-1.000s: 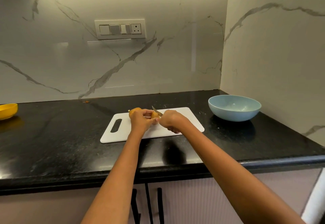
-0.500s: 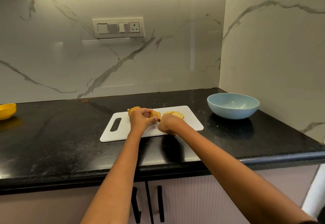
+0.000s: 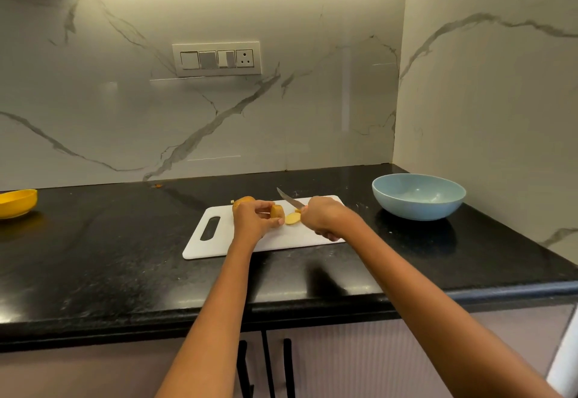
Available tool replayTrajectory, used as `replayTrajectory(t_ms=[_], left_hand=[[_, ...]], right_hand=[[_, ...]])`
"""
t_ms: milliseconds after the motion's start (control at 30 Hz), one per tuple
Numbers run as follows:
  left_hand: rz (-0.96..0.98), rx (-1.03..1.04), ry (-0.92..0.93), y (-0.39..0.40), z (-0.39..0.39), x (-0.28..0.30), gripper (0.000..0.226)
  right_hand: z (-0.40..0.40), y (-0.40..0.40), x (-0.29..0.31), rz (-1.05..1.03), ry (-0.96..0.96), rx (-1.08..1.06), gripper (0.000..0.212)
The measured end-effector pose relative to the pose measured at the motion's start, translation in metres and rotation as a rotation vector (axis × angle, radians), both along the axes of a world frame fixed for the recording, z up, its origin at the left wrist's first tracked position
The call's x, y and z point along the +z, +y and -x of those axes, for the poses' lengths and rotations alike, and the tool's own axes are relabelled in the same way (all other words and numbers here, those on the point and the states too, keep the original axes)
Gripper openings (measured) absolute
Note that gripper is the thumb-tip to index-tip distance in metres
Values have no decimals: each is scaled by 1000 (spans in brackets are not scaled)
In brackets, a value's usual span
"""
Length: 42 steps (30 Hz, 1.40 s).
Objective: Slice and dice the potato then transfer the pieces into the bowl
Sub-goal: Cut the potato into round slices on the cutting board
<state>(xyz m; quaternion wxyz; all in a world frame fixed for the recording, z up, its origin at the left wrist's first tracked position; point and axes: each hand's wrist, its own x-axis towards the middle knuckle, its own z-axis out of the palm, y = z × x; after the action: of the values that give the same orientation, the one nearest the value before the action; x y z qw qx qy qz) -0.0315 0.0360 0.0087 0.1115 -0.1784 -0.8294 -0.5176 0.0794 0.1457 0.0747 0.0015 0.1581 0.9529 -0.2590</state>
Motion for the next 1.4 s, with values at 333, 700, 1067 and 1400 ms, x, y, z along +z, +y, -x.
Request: replayTrajectory(t_ms=[333, 700, 1067, 1400], left_hand=[[-6, 25, 25, 1, -3, 0, 44], [7, 51, 38, 4, -2, -1, 44], [-9, 49, 77, 4, -3, -1, 39], [-24, 44, 51, 5, -4, -1, 44]], right_hand=[[3, -9, -8, -65, 10, 10, 21], [1, -12, -9, -60, 12, -5, 19], [14, -23, -14, -92, 8, 16, 30], [12, -23, -9, -130, -81, 40, 23]])
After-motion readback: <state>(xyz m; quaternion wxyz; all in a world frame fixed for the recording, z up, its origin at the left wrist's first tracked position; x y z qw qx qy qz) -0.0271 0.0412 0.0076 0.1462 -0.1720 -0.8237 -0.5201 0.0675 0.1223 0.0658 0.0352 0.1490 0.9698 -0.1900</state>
